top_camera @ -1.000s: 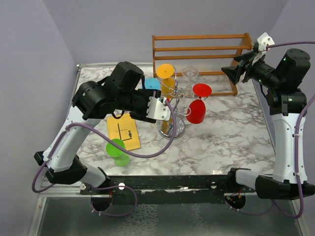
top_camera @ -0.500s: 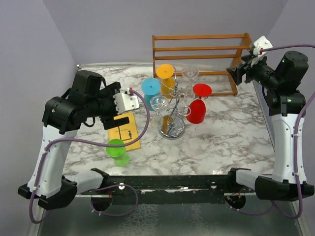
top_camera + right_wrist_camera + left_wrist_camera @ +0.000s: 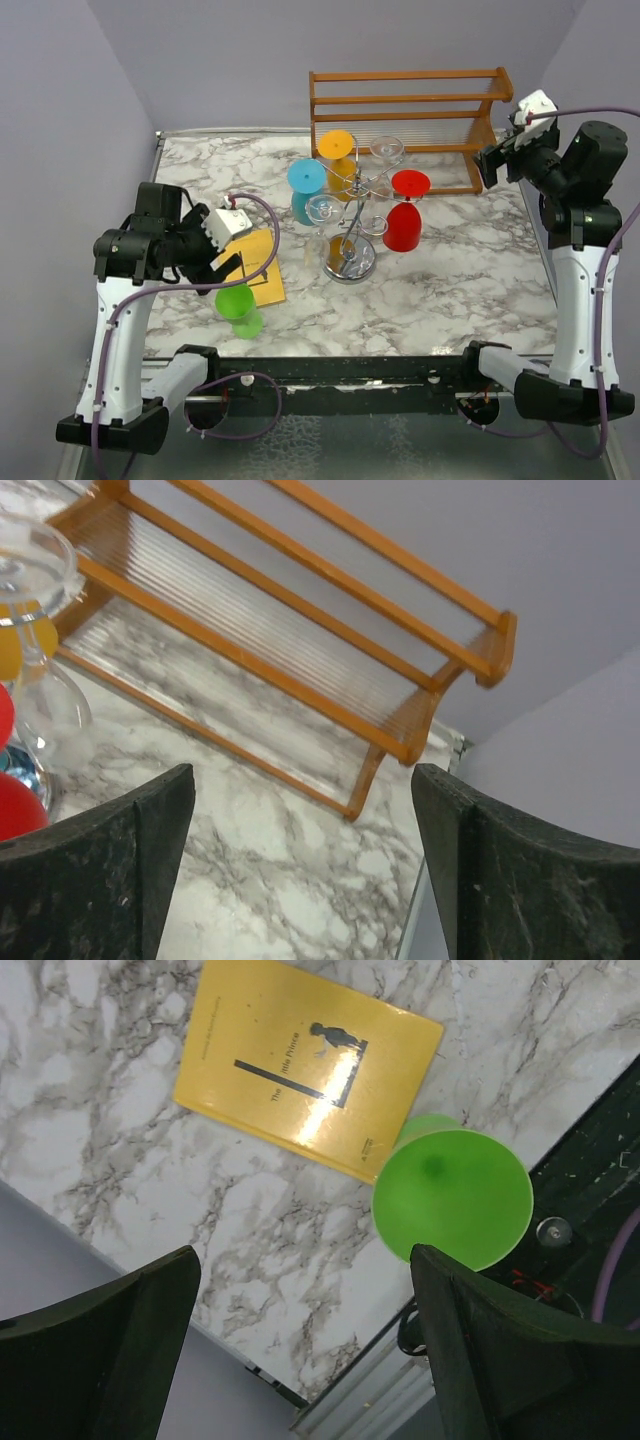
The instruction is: Place the wine glass upside down on the wine glass rack
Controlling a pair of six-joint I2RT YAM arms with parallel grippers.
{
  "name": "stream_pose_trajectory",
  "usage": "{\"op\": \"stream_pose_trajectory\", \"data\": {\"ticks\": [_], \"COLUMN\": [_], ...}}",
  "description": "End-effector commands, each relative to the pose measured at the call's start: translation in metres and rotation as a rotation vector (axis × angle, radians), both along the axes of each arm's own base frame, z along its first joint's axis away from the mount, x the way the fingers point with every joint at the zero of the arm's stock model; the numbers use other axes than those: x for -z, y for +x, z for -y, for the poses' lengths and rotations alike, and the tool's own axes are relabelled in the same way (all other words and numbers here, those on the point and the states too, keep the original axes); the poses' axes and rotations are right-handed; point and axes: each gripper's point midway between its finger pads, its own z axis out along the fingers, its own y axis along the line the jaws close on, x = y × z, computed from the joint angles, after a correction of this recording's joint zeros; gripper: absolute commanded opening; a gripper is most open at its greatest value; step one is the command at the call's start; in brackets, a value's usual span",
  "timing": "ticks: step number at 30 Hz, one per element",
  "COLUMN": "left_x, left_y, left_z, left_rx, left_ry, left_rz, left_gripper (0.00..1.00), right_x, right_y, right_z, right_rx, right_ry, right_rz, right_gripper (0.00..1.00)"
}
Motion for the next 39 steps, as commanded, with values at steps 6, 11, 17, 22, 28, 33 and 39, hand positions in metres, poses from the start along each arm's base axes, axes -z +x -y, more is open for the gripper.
{"op": "stream_pose_trajectory", "data": {"ticks": [6, 11, 17, 22, 28, 33, 39], "left_x": [0.044, 0.064, 0.086, 0.094, 0.105, 0.107, 0.092], "left_y": [-0.013, -0.014, -0.011, -0.007, -0.003, 0.001, 0.008], "left_z": [0.016, 0.015, 0.014, 0.017, 0.020, 0.021, 0.024], "left_rx": [0.009, 0.031, 0.047, 0.076, 0.090, 0.091, 0.123], "left_ry": [-0.093, -0.077, -0.056, -0.065, -0.075, -0.075, -0.083], "left_rz": [-0.159, -0.205, -0.255, -0.259, -0.293, -0.300, -0.275], "left_gripper": [0.88, 0.80, 0.64, 0.54, 0.42, 0.33, 0.17], "right_x": [0.047, 0.048, 0.051, 0.055, 0.063, 0.073, 0.078], "right_y": [-0.015, -0.017, -0.013, -0.010, -0.004, 0.002, 0.004], "right_z": [0.030, 0.030, 0.031, 0.033, 0.037, 0.039, 0.042], "right_rx": [0.136, 0.133, 0.113, 0.113, 0.124, 0.123, 0.141], "right_ry": [-0.030, -0.022, 0.019, 0.031, 0.037, 0.046, 0.049], "right_rz": [-0.104, -0.105, -0.123, -0.135, -0.149, -0.176, -0.188], "right_gripper": [0.94, 0.94, 0.94, 0.94, 0.94, 0.94, 0.94]}}
